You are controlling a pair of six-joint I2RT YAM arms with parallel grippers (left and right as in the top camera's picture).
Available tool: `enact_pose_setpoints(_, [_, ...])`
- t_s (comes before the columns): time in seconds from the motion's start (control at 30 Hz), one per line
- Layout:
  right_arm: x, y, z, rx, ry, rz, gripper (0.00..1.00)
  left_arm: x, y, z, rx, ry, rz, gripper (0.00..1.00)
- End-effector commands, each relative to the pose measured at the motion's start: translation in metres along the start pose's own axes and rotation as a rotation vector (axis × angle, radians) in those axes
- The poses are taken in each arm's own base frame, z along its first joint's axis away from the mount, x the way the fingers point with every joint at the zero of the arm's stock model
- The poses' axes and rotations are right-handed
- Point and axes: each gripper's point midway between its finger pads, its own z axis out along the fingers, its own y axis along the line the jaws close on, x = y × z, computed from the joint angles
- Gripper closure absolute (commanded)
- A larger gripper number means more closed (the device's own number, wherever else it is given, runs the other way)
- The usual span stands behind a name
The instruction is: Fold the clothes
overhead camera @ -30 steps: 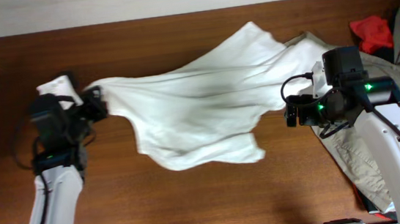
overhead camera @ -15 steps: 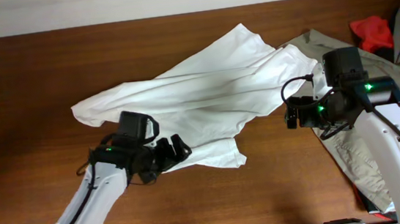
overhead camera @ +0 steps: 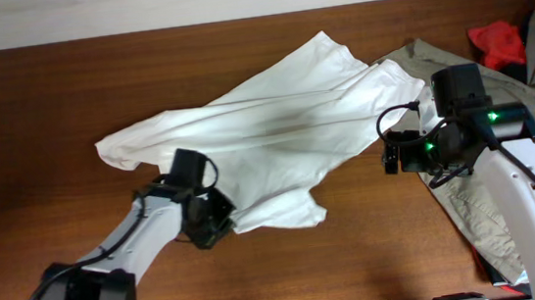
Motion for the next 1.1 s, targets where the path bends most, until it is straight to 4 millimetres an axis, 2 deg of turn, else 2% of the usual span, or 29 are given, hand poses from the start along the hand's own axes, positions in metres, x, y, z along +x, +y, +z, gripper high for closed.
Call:
enact_pose_setpoints(0.0, [-0.001,-0.006,0.007,0.027,0.028,0.011,0.01,-0.038,0.047,-0.055,-0.042,-0.135,0.026,1.00])
enact_pose_setpoints(0.03, [-0.001,-0.007,0.014,0.029,0.045,0.013,0.01,-0.063,0.067,-0.087,-0.003,-0.232,-0.023,1.00])
enact_pose_setpoints(0.1, [-0.004,-0.005,0.029,0.020,0.084,0.018,0.01,-0.093,0.099,-0.127,0.055,-0.369,-0.156,1.00])
enact_pose_setpoints(0.17, [-0.005,0.001,0.048,-0.023,0.129,0.026,0.01,-0.095,0.107,-0.131,0.046,-0.379,-0.149,1.00])
enact_pose_setpoints(0.2, [-0.007,0.004,0.066,-0.049,0.170,0.034,0.00,-0.093,0.109,-0.130,0.034,-0.371,-0.133,1.00])
enact_pose_setpoints(0.23, [-0.005,0.008,0.078,-0.079,0.205,0.042,0.04,-0.093,0.109,-0.129,0.033,-0.368,-0.133,0.99])
enact_pose_setpoints(0.3, [0.013,0.012,0.110,-0.096,0.345,0.070,0.20,-0.093,0.110,-0.129,0.030,-0.369,-0.134,0.99])
enact_pose_setpoints(0.33, [0.025,0.011,0.132,-0.075,0.411,0.116,0.20,-0.091,0.110,-0.129,0.027,-0.362,-0.137,0.99])
enact_pose_setpoints(0.43, [0.011,0.010,0.157,-0.076,0.360,0.151,0.21,-0.090,0.111,-0.128,0.025,-0.357,-0.139,0.99])
enact_pose_setpoints(0.57, [-0.008,-0.002,0.166,-0.003,0.265,0.216,0.29,-0.089,0.111,-0.128,0.023,-0.353,-0.141,0.99])
enact_pose_setpoints(0.6, [-0.013,-0.001,0.167,-0.008,0.248,0.216,0.40,-0.089,0.111,-0.128,0.023,-0.353,-0.141,0.99])
enact_pose_setpoints(0.63, [-0.014,-0.003,0.167,0.002,0.242,0.214,0.61,-0.089,0.111,-0.128,0.023,-0.353,-0.141,0.99])
enact_pose_setpoints(0.67, [-0.012,-0.005,0.167,0.017,0.246,0.214,0.89,-0.088,0.112,-0.128,0.022,-0.351,-0.142,0.98])
enact_pose_setpoints(0.7, [-0.007,-0.011,0.165,0.046,0.263,0.216,0.96,-0.087,0.112,-0.127,0.020,-0.347,-0.143,0.95])
enact_pose_setpoints(0.8, [0.011,-0.034,0.150,0.187,0.317,0.207,0.96,-0.082,0.114,-0.126,0.011,-0.327,-0.151,0.95])
enact_pose_setpoints(0.83, [0.013,-0.039,0.141,0.222,0.313,0.203,0.96,-0.080,0.115,-0.125,0.007,-0.316,-0.154,0.82])
enact_pose_setpoints(0.87, [0.013,-0.053,0.123,0.305,0.285,0.235,0.96,-0.071,0.119,-0.122,-0.009,-0.280,-0.168,0.37])
enact_pose_setpoints(0.9, [0.011,-0.059,0.110,0.316,0.262,0.249,0.96,-0.065,0.121,-0.121,-0.020,-0.256,-0.178,0.31])
enact_pose_setpoints(0.93, [0.010,-0.062,0.101,0.312,0.246,0.265,0.96,-0.051,0.127,-0.118,-0.044,-0.203,-0.197,0.30])
enact_pose_setpoints(1.0, [0.011,-0.063,0.097,0.312,0.244,0.265,0.96,-0.036,0.132,-0.116,-0.069,-0.144,-0.218,0.25])
enact_pose_setpoints(1.07, [0.011,-0.062,0.098,0.305,0.246,0.265,0.96,-0.021,0.126,-0.111,-0.069,-0.083,-0.199,0.20])
